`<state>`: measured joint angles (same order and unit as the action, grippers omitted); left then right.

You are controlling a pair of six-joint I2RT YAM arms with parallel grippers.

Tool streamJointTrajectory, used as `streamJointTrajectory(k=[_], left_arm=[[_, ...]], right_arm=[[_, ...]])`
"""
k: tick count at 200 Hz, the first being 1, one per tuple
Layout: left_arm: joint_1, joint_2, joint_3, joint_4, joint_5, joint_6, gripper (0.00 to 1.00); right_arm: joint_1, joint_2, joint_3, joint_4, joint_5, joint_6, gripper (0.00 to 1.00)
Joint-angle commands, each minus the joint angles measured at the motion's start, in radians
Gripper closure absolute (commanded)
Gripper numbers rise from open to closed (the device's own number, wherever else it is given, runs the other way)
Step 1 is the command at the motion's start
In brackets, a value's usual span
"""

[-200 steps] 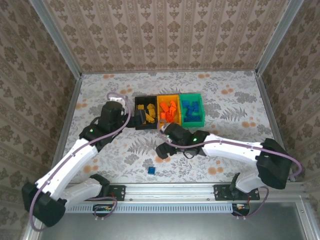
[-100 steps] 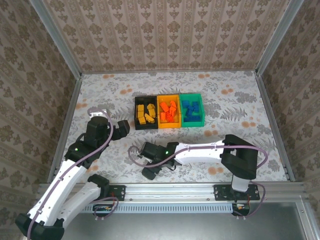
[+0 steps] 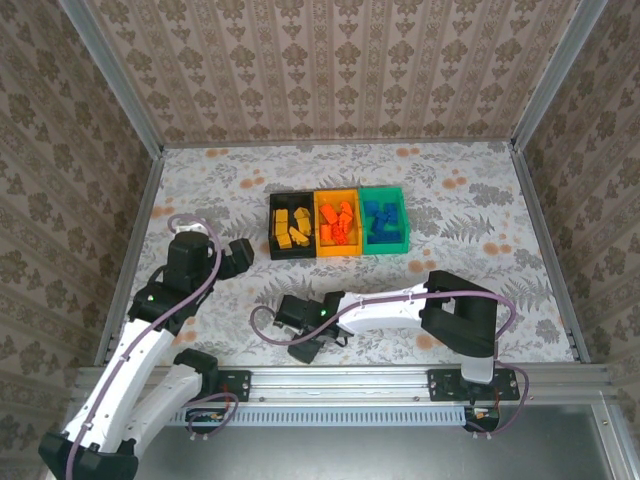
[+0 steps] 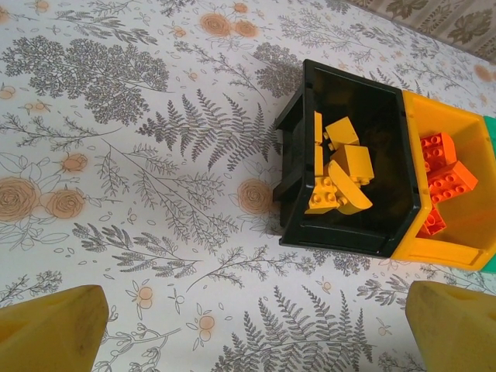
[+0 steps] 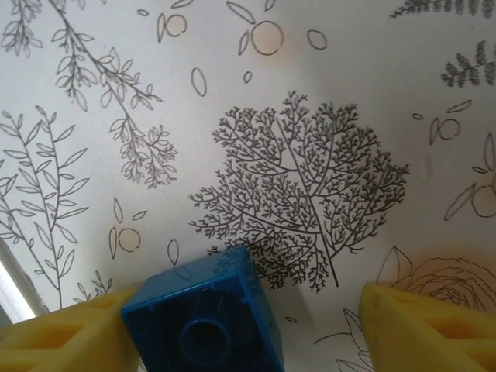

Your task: Sort the legos into containers by color

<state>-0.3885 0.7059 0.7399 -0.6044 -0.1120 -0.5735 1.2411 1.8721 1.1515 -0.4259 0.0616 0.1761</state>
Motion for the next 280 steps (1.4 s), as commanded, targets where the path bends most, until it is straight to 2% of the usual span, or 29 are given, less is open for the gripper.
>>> streamJointTrajectory(k=[1,73,127,171,192,227,280], left_arm=[[0.018,0.005,-0.018,0.007,0.046,-0.019,0.00],[0.035,0.025,-0.039,0.031,0.086,-0.035,0.00],[0.040,0.026,-0.043,0.035,0.089,-0.035,0.00],[0.047,0.021,-0.053,0.035,0.086,-0.038,0.00],[0.050,0.017,-0.071,0.045,0.090,-0.044,0.00],[0.053,0.019,-0.104,0.067,0.103,-0.061,0.00],[0.057,0.021,-0.111,0.075,0.111,-0.063,0.00]], right_arm=[[0.008,0.018,0.013,-0.009,0.015,-0.006,0.33],[0.007,0.004,-0.009,0.020,0.022,0.004,0.59],[-0.008,-0.076,-0.061,0.056,0.078,0.026,0.64],[-0.073,-0.203,-0.126,0.073,0.116,0.050,0.66],[-0.148,-0.292,-0.158,0.069,0.152,0.071,0.66],[-0.355,-0.421,-0.183,0.080,0.191,0.156,0.65],[-0.659,-0.300,-0.060,0.051,0.180,0.336,0.64]])
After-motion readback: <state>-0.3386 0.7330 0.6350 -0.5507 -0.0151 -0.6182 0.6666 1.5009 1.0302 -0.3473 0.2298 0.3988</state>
